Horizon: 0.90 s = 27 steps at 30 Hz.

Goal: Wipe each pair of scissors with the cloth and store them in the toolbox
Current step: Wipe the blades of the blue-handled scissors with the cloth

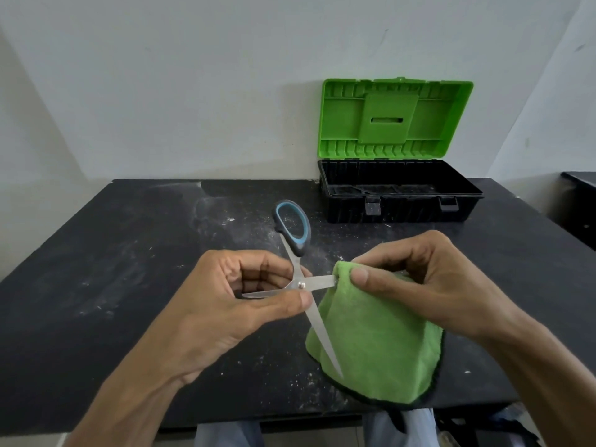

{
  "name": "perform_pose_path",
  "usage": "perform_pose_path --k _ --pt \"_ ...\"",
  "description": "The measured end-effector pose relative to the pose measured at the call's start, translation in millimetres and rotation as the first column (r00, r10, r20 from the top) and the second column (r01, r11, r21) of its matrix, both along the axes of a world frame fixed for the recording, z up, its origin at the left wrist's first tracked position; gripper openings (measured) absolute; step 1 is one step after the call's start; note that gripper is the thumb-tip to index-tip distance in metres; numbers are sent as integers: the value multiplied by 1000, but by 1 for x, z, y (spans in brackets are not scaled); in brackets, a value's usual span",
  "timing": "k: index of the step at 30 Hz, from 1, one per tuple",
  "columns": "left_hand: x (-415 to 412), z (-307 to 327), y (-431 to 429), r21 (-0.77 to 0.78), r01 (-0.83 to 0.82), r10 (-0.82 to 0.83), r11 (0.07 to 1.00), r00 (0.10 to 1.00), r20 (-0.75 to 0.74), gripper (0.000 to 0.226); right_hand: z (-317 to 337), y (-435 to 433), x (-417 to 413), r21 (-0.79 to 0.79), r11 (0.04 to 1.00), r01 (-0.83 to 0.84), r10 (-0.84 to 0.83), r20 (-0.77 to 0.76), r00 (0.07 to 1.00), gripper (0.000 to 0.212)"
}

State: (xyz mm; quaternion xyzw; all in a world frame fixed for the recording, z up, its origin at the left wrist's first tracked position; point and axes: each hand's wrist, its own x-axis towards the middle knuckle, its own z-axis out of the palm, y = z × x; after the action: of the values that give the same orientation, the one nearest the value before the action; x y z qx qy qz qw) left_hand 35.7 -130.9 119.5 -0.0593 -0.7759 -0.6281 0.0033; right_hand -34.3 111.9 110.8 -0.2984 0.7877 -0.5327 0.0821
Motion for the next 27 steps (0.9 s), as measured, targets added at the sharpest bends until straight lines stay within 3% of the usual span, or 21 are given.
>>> perform_pose_path --k 12,19,27 --pt "-1 2 11 -62 -7 6 998 1000 -9 15 1 -14 8 23 999 -29 30 -47 998 18" --pt "5 2 2 59 -43 41 997 998 37 30 14 5 5 82 995 -52 53 -8 999 13" --pt "0 1 4 85 -30 29 996 999 13 27 11 -6 5 80 996 -43 46 -45 998 18"
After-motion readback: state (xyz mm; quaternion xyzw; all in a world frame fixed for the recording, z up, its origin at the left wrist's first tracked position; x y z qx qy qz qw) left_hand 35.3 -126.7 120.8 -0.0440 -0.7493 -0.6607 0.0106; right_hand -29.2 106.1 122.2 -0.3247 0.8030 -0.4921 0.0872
